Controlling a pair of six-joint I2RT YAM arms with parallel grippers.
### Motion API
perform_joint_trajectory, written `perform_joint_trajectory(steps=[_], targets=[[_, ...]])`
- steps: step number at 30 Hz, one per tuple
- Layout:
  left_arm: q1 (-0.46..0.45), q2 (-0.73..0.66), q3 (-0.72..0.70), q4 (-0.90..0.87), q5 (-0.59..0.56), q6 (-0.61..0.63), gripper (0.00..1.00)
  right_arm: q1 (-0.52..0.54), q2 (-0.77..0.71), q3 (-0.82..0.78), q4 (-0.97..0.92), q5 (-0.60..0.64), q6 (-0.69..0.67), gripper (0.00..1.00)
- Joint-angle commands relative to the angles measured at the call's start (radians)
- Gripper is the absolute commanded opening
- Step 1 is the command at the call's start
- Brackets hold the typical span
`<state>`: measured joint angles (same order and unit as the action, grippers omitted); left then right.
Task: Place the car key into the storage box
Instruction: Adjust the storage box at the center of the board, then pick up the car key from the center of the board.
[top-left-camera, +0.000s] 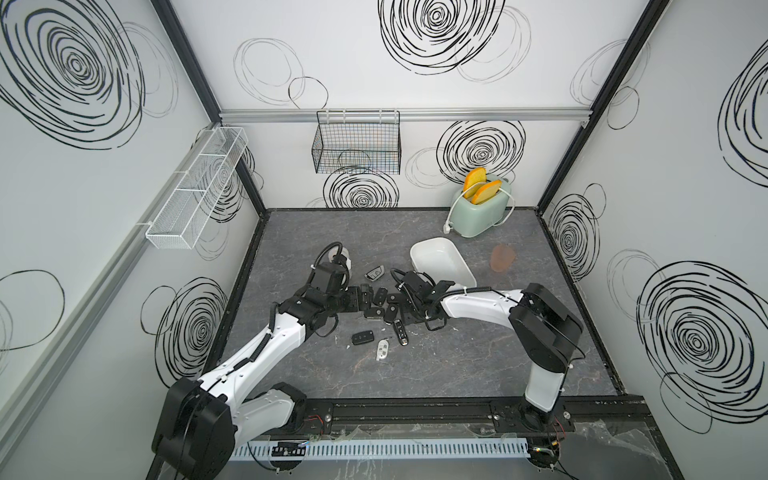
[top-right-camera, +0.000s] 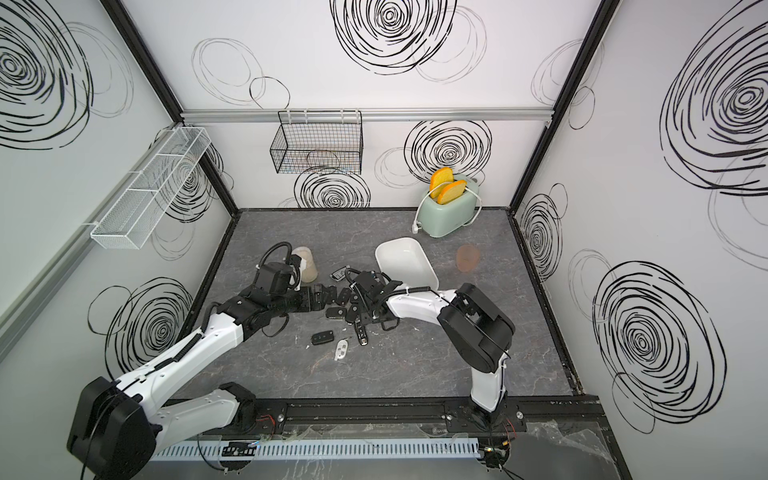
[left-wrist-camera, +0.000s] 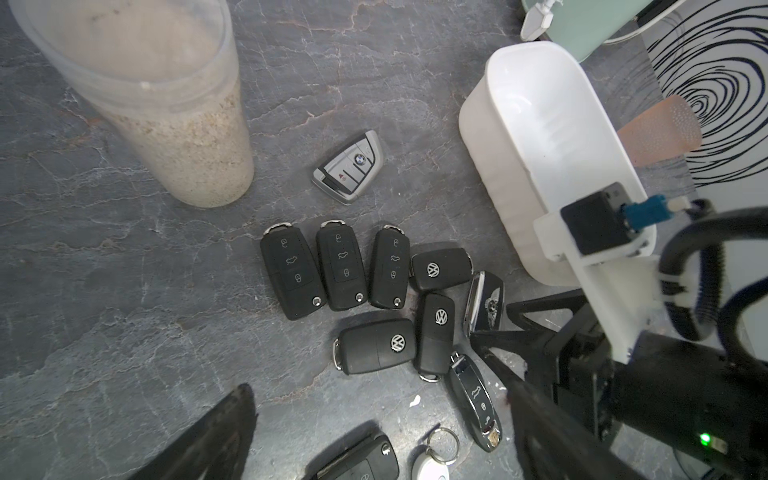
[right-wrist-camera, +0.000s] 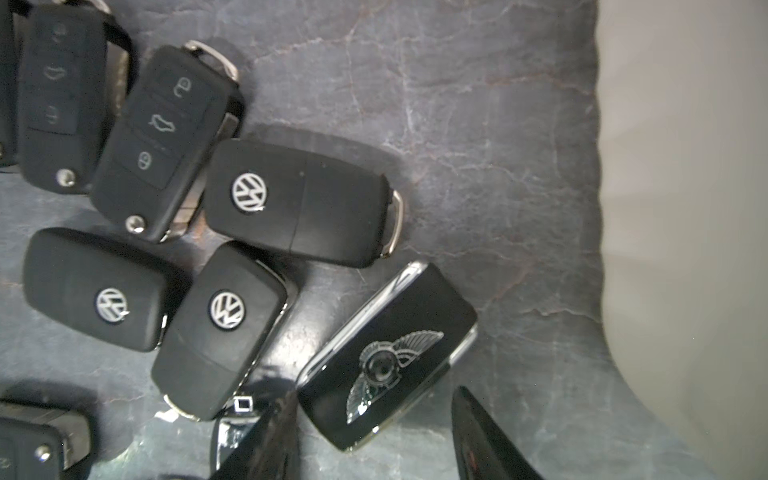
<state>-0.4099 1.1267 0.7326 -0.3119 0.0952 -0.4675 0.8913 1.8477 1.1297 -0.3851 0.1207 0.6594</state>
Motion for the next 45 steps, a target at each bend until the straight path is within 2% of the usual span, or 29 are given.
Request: perform_joint_trajectory(steps=[1,13,22,27,35,45], targets=[[-0.001,-0.021,-0.012,0.027,-0.017,0.003,0.98,-0.008,0.019,0.012,0.007,0.032,0.049,0.61],[-0.001,-0.021,-0.016,0.027,-0.022,0.009,0.98,-0.02,0.085,0.051,-0.018,0.071,0.061,0.63],[-0.002,-0.02,-0.015,0.027,-0.025,0.007,0.98,-0.025,0.103,0.056,-0.038,0.084,0.072,0.56],[-0.001,-0.019,-0.013,0.026,-0.022,0.006,0.98,-0.033,0.105,0.05,-0.04,0.078,0.074,0.49],[-0.001,-0.012,-0.009,0.03,-0.011,0.0,0.98,-0.034,0.096,0.055,-0.028,0.055,0.051,0.27],[-0.006,0.022,0.08,0.01,0.038,-0.011,0.98,-0.055,-0.015,0.082,0.003,-0.043,-0.091,0.25]])
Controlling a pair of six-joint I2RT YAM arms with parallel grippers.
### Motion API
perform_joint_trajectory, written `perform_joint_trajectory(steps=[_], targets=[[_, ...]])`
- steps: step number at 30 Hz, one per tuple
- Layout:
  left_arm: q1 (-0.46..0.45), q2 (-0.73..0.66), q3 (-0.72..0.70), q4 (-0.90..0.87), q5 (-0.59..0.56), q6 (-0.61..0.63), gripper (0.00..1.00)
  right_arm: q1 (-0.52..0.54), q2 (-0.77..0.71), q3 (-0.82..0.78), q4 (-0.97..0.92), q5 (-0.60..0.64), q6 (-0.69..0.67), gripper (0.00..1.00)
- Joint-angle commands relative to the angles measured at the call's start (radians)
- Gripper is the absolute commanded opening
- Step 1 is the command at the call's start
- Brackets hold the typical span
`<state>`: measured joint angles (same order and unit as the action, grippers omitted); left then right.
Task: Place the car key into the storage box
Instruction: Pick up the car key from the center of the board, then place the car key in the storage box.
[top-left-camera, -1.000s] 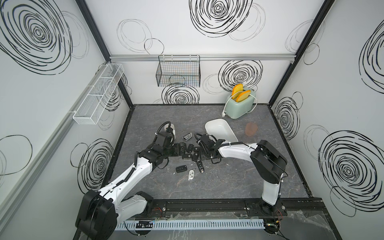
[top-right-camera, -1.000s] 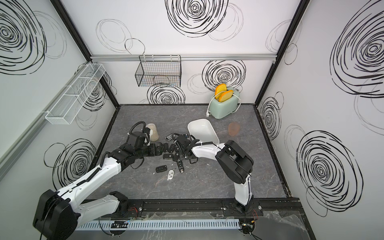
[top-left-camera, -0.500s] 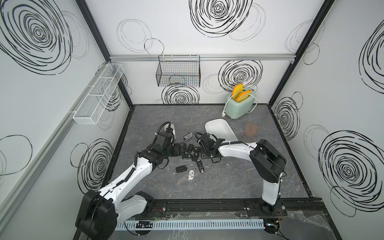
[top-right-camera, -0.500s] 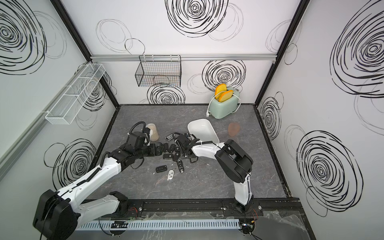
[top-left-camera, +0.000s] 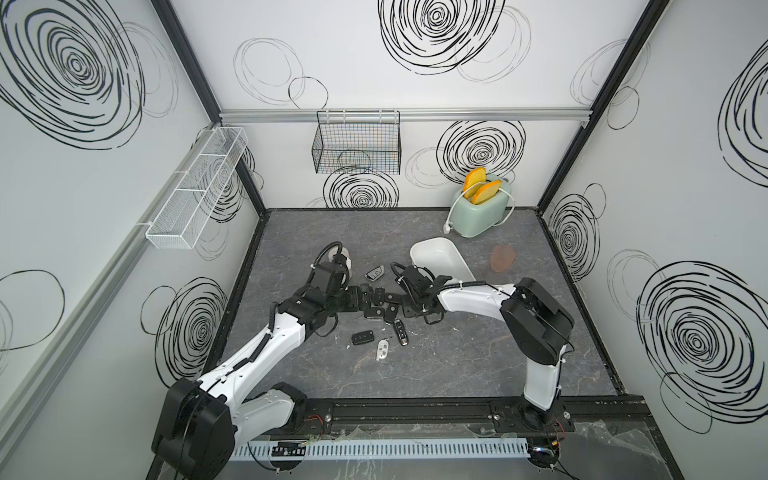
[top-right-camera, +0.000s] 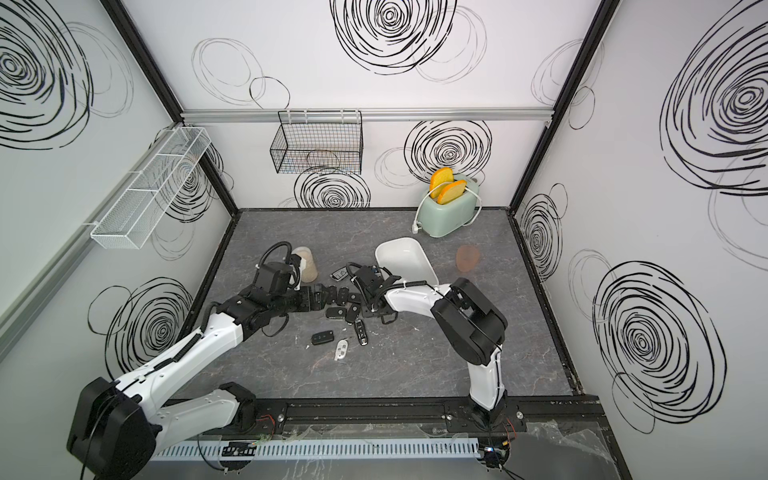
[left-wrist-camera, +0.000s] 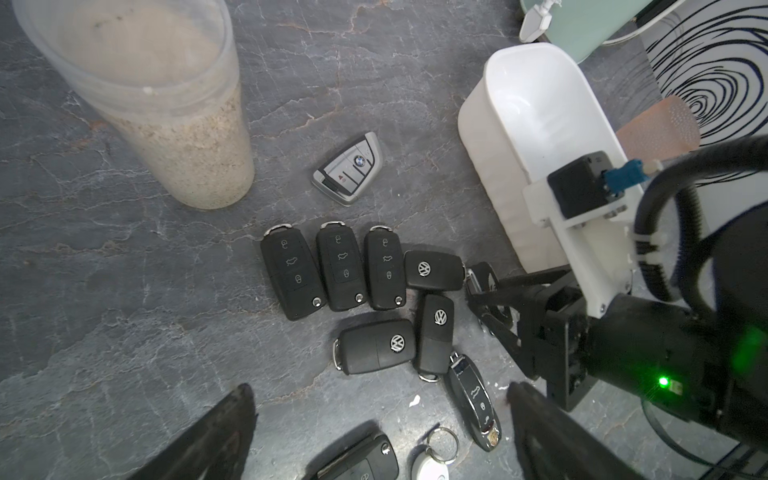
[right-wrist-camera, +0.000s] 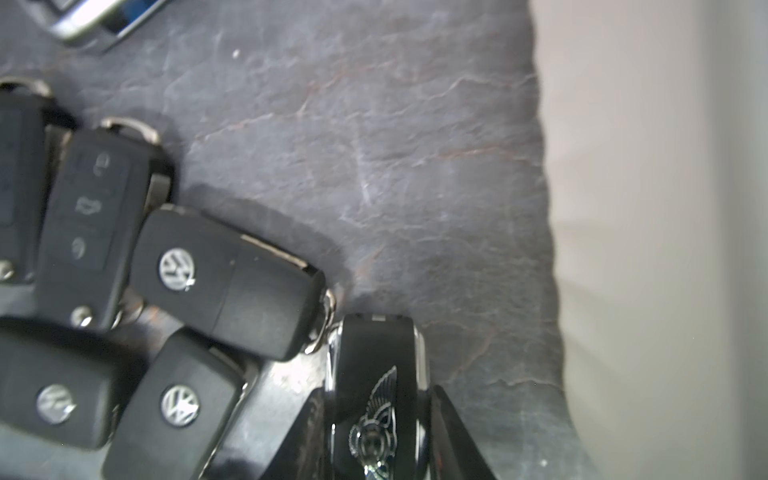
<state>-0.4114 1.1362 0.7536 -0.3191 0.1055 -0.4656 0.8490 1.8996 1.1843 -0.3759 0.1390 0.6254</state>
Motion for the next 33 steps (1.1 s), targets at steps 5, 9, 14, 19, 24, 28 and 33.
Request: perform_joint_trajectory(steps=[5,9,14,19,24,28,33], targets=[[-0.01,0.041,0.118,0.014,0.066,-0.023,0.98,-0.062,-0.135,0.04,0.014,-0.115,-0.12,0.26],[-0.012,0.065,0.147,0.02,0.092,-0.038,0.98,-0.116,-0.173,0.053,0.035,-0.159,-0.174,0.26],[-0.014,0.103,0.173,0.027,0.116,-0.048,0.98,-0.215,-0.194,0.078,0.058,-0.191,-0.309,0.26],[-0.028,0.135,0.189,0.046,0.147,-0.056,0.98,-0.319,-0.176,0.129,0.06,-0.189,-0.454,0.27],[-0.042,0.142,0.183,0.062,0.16,-0.061,0.98,-0.408,-0.123,0.163,0.069,-0.199,-0.547,0.29],[-0.047,0.134,0.168,0.067,0.158,-0.061,0.98,-0.456,-0.056,0.199,0.073,-0.203,-0.596,0.3],[-0.047,0.127,0.158,0.055,0.157,-0.045,0.98,-0.481,0.019,0.244,0.085,-0.193,-0.641,0.3]])
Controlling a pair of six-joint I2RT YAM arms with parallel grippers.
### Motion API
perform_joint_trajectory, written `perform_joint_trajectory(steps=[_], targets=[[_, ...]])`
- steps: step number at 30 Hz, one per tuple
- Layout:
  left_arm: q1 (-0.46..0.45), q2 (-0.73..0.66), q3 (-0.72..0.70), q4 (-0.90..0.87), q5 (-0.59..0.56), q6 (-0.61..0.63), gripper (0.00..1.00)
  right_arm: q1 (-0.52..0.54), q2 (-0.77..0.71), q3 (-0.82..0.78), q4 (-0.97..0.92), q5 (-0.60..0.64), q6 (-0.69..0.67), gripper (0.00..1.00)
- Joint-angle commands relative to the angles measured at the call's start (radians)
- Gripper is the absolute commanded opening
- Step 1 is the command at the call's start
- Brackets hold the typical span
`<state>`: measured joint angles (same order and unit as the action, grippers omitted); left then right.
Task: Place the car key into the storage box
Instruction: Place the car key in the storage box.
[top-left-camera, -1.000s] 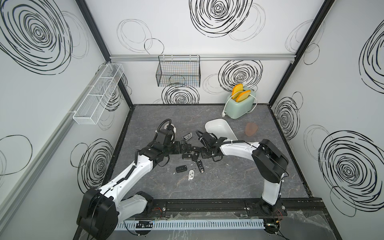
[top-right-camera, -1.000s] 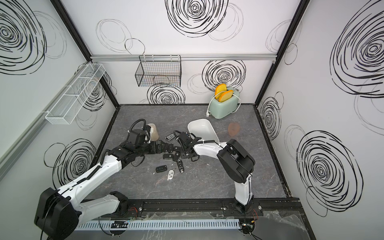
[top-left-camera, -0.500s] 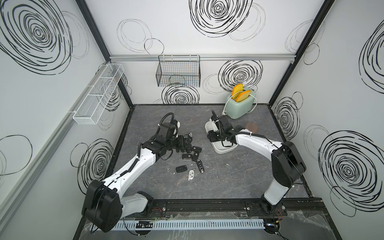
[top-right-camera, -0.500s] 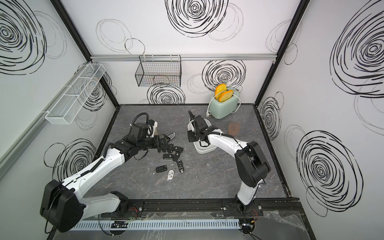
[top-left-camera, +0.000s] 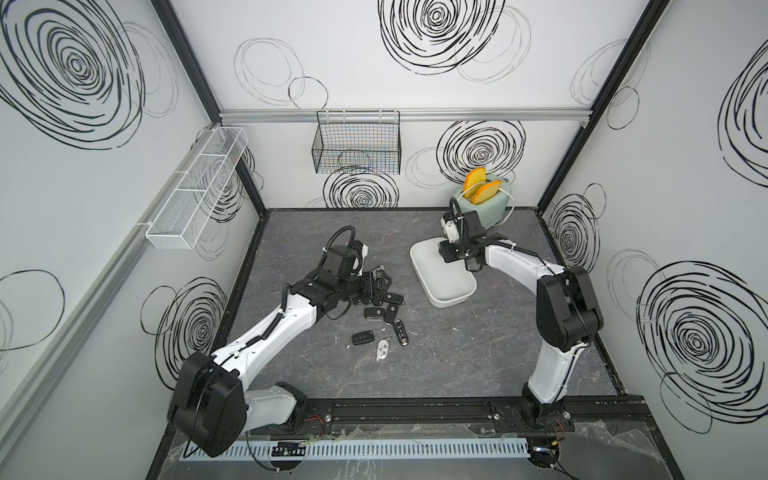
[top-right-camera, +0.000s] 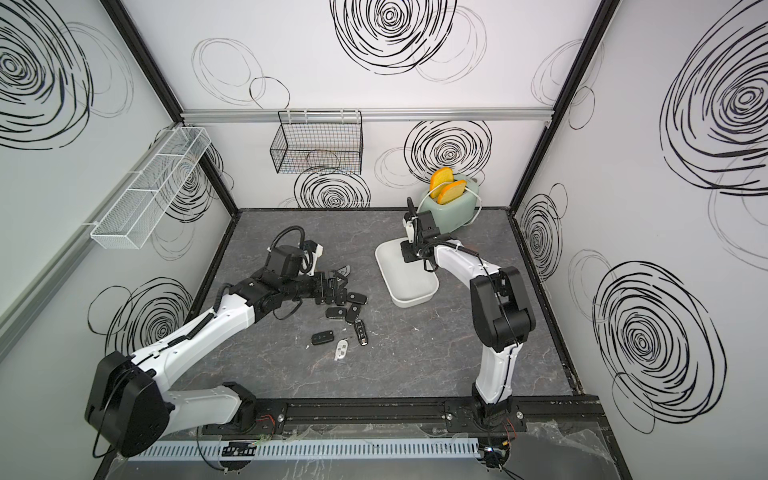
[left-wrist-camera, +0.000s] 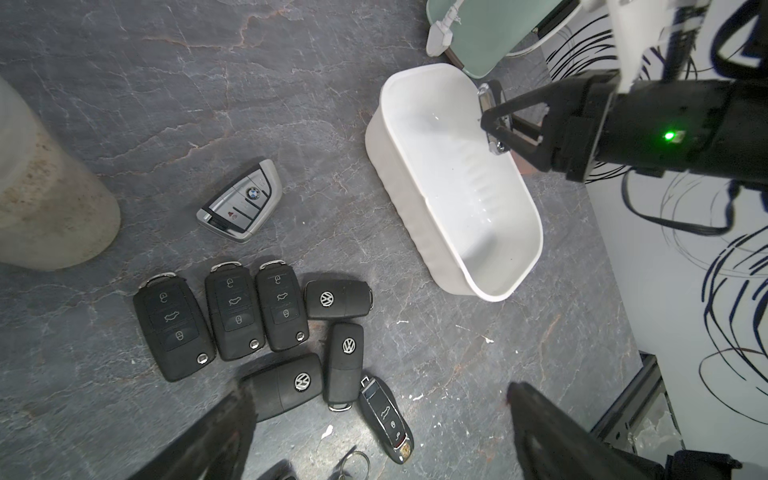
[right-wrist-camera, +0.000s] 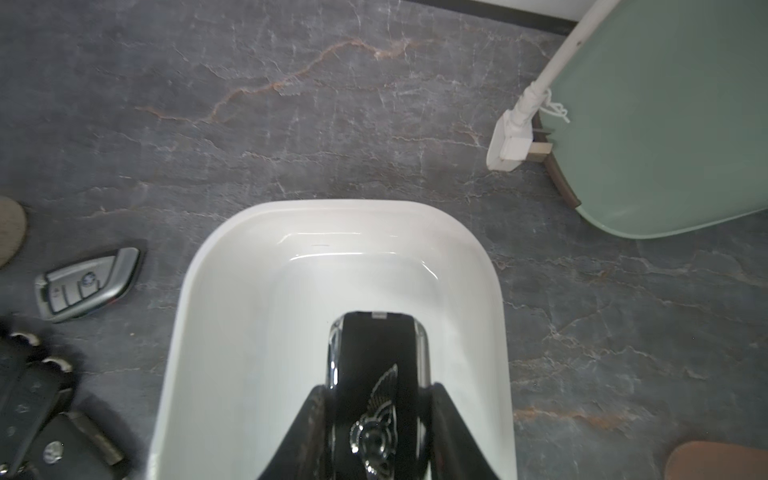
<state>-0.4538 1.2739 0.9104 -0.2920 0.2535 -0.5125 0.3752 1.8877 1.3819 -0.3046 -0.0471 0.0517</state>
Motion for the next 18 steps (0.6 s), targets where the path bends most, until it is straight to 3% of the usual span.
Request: perform_joint_trajectory(steps=[1,18], targets=[[-0.005,-0.011,0.0,0.028,0.011,0.006,0.98,-0.01,0.048,0.058,0.013,-0.008,-0.074,0.3],[-0.018,0.035,0.035,0.017,0.023,0.038,0.98,-0.013,0.247,0.149,0.024,0.036,-0.081,0.31]])
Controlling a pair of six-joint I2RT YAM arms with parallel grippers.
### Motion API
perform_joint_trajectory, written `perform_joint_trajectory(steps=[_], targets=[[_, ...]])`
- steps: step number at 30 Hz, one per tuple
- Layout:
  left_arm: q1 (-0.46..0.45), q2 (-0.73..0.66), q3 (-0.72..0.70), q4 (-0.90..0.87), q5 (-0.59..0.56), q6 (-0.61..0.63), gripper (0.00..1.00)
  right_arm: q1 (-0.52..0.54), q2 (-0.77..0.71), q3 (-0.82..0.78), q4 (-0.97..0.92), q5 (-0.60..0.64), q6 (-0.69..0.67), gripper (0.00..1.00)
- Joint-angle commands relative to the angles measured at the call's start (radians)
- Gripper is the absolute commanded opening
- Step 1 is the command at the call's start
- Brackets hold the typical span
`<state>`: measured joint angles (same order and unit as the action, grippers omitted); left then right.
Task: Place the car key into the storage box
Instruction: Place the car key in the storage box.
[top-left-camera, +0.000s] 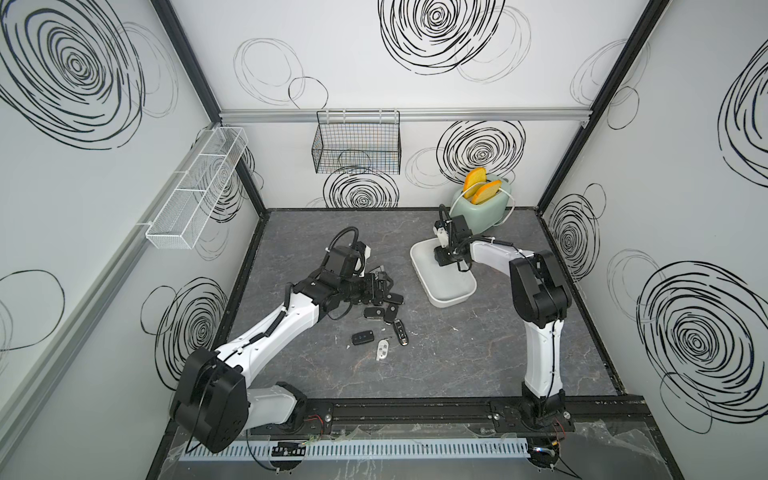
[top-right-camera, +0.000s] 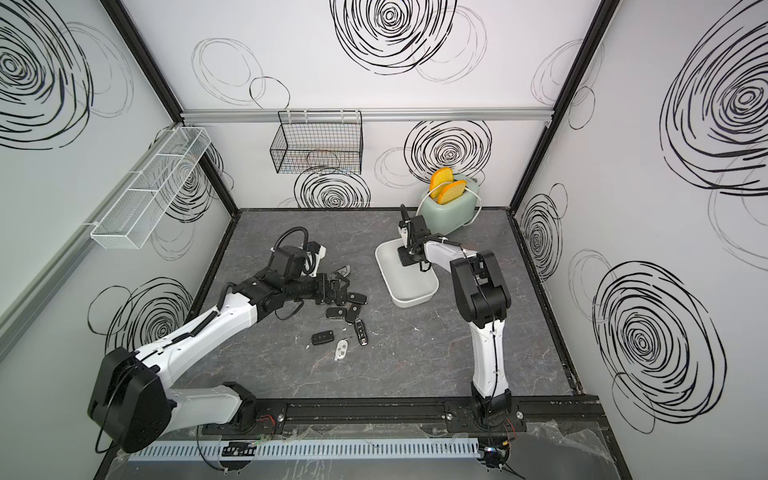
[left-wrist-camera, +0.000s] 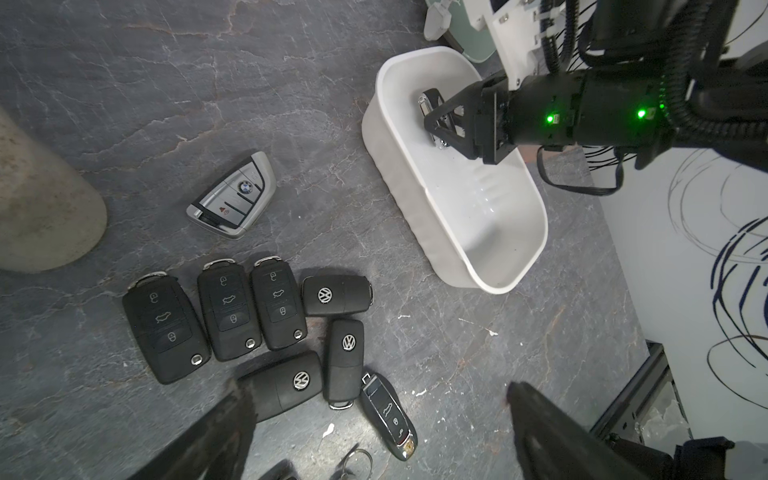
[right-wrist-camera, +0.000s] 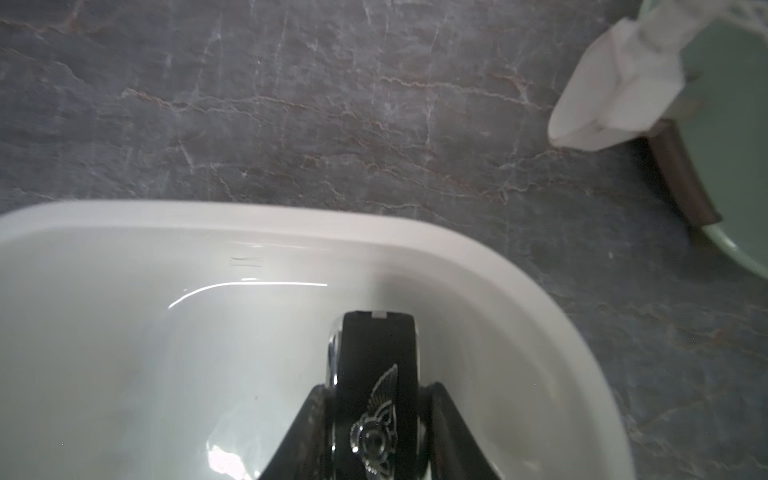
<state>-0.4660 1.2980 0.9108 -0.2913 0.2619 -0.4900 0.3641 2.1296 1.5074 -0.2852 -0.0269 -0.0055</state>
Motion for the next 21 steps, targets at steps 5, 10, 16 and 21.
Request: perform_joint_trajectory(steps=[5,10,16,21], targets=[[-0.006,0.019,0.038,0.015,0.023,0.016,0.98,-0.001,0.026,0.021,0.007,0.017,-0.018,0.33],[-0.008,0.033,0.04,0.015,0.021,0.021,0.98,0.001,0.018,0.022,0.009,0.009,-0.002,0.46],[-0.007,0.056,0.048,0.013,0.015,0.045,0.98,0.01,-0.057,0.015,0.009,0.002,0.012,0.64],[-0.007,0.082,0.09,-0.021,-0.028,0.103,0.98,0.017,-0.166,-0.02,0.012,0.015,0.029,0.73]])
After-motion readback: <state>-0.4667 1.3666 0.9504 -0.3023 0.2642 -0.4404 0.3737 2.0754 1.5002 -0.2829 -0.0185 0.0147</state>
